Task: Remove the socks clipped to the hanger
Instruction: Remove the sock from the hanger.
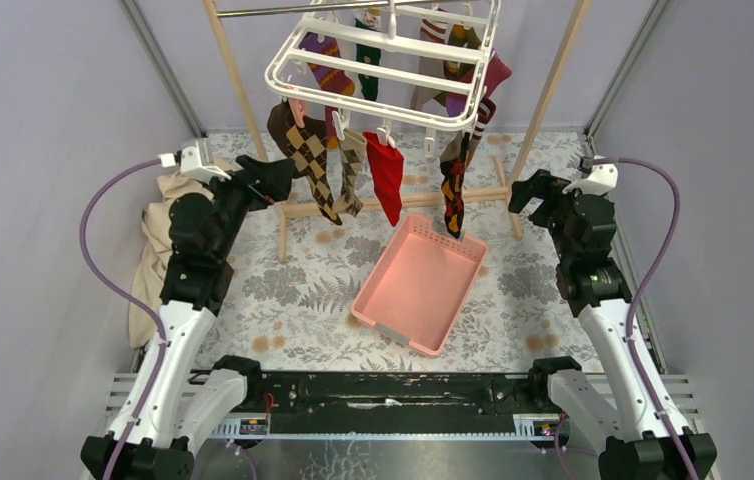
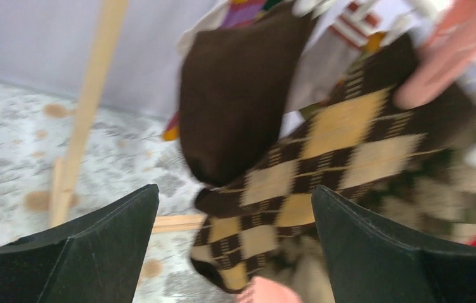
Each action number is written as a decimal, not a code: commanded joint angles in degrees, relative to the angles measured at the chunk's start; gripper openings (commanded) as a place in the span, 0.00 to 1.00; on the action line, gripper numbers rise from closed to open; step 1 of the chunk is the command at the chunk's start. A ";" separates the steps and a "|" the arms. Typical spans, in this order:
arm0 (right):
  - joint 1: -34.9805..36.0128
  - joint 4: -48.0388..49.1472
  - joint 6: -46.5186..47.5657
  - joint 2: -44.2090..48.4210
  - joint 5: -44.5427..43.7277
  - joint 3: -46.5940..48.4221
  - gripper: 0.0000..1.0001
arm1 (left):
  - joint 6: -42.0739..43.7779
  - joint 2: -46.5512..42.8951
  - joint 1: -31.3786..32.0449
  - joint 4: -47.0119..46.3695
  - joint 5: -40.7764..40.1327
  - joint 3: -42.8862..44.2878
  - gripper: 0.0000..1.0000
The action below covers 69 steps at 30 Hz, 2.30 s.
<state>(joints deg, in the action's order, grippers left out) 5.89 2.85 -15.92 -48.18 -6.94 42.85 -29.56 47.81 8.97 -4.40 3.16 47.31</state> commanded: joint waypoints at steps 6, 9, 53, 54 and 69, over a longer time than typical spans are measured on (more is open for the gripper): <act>-0.21 -13.01 -15.28 4.59 2.08 -4.36 1.00 | -12.42 4.16 0.26 8.45 20.85 13.13 0.99; -0.27 -12.38 -14.63 4.91 6.52 -4.87 0.99 | -17.43 7.33 -0.26 12.80 21.86 13.56 0.99; 14.97 -12.90 -2.32 -5.61 15.68 10.31 0.78 | -0.59 3.58 41.25 26.99 -33.44 10.21 0.99; 15.13 -12.53 -2.24 -5.73 15.70 10.40 0.78 | -0.86 4.74 44.01 27.62 -36.61 10.92 0.99; 17.40 -3.39 -1.34 -10.69 13.63 9.78 0.73 | -10.25 14.99 51.01 10.10 -23.18 6.08 0.99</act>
<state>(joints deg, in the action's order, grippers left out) 22.46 -6.44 -18.17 -57.87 8.36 50.63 -37.67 59.57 58.06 11.22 -20.78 53.01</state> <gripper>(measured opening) 0.734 0.987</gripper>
